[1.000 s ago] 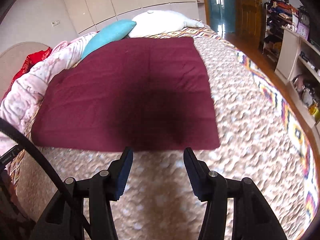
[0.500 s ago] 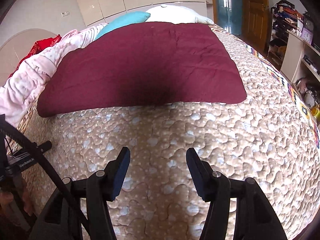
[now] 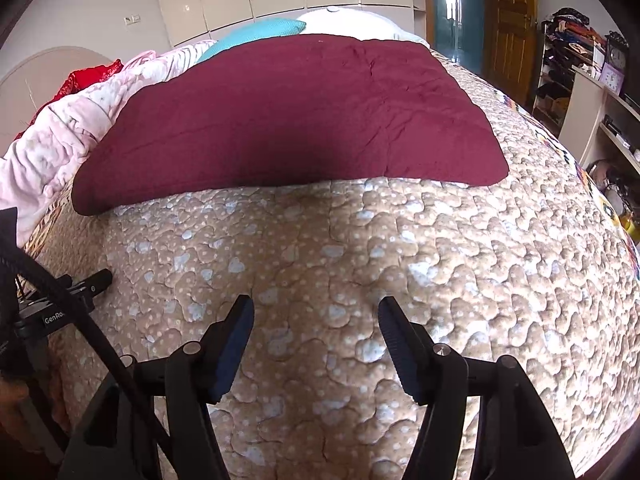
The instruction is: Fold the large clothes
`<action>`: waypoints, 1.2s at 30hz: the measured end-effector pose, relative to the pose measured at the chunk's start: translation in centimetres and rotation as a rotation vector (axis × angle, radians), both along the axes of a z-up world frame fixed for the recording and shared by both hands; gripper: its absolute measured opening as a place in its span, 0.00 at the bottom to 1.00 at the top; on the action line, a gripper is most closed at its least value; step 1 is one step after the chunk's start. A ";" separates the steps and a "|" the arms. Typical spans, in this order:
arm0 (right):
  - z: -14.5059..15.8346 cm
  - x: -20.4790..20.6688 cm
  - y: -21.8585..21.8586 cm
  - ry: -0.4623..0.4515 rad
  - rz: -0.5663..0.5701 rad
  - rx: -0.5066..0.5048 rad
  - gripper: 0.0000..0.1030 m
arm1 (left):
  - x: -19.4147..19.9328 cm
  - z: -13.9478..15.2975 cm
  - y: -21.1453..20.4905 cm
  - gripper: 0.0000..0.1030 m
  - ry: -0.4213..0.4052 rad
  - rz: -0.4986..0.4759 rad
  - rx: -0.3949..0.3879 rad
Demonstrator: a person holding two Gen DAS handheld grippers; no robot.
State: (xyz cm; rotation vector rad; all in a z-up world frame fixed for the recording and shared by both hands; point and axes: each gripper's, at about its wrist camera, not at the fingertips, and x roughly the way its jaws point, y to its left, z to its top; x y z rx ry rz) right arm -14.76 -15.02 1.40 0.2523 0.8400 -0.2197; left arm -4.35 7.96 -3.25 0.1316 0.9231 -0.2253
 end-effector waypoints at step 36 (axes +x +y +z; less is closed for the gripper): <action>-2.7 1.0 2.2 0.015 -0.033 -0.138 0.91 | 0.0 -0.3 0.1 0.91 -0.010 -0.009 -0.011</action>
